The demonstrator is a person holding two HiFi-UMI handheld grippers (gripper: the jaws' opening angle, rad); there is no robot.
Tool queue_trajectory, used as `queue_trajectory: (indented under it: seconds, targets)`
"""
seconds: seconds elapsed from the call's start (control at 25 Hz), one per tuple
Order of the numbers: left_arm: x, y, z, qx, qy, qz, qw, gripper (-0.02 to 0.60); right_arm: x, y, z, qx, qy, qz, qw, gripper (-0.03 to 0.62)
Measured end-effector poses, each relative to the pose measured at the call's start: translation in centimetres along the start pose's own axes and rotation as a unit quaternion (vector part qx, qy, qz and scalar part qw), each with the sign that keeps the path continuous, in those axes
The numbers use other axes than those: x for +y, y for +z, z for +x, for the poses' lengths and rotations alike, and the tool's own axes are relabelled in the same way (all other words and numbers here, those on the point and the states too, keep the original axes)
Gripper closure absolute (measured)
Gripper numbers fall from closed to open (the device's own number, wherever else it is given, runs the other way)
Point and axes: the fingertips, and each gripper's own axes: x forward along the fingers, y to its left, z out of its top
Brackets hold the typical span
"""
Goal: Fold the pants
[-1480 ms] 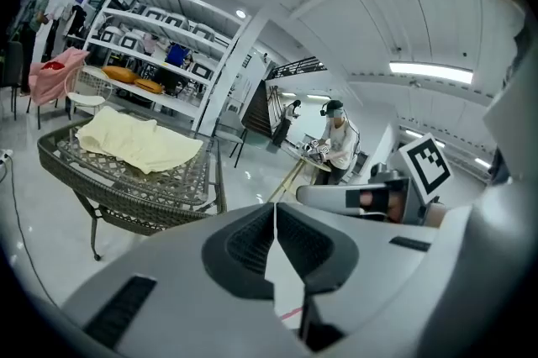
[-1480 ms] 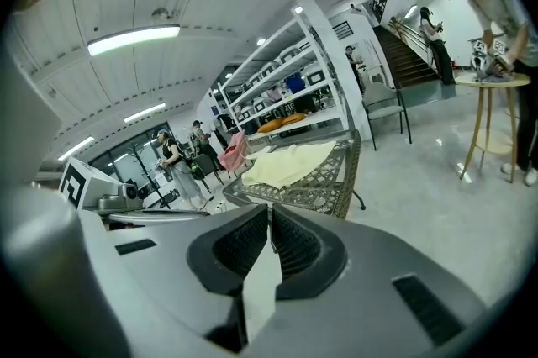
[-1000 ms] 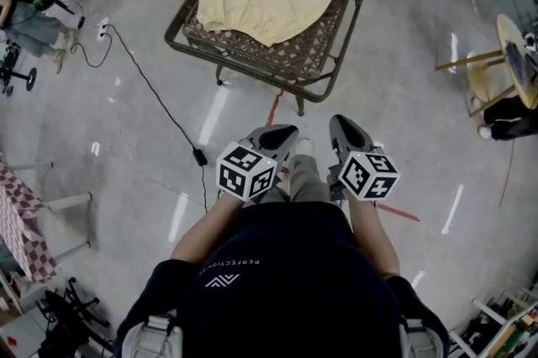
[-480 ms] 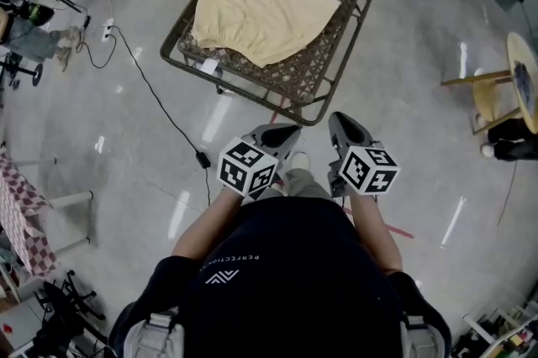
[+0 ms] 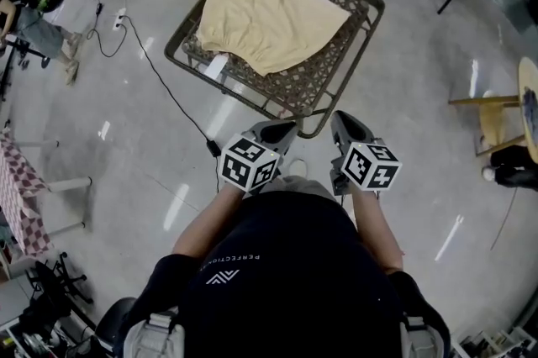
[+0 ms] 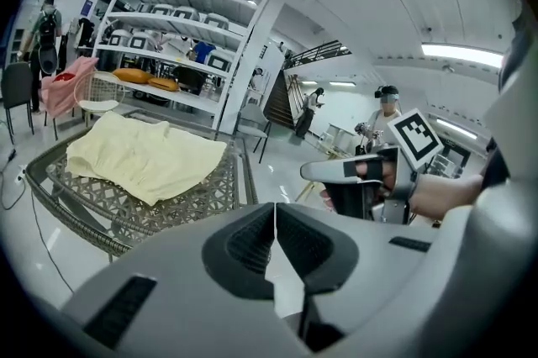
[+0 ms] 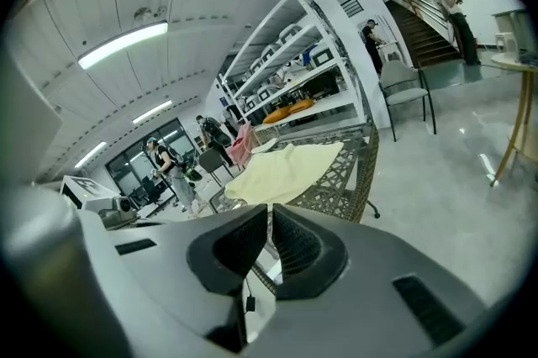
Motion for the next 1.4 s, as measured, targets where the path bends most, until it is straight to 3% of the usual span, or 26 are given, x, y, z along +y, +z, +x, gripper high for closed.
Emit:
queue_trajectory:
  seconds: [0.52, 0.88, 1.0, 1.4]
  targets:
    - [2.4, 1.1, 2.1, -0.006, 0.043, 0.024, 0.9988, 0.565, -1.8, 1.8, 2.5, 0.007, 0.017, -0.012, 1.0, 0.551]
    - [4.7, 2.6, 4.1, -0.005, 0.045, 0.026, 0.9986, 0.56, -3.6, 3.5, 4.8, 0.01, 0.004, -0.014, 1.0, 0.551]
    - [5.4, 3.0, 4.6, 0.004, 0.038, 0.03, 0.9988, 0.482, -4.1, 3.6, 5.9, 0.013, -0.003, -0.009, 1.0, 0.551]
    - [10.6, 3.9, 6.0, 0.035, 0.024, 0.033, 0.9986, 0.479, -5.2, 6.0, 11.2, 0.012, -0.037, -0.01, 0.999, 0.549]
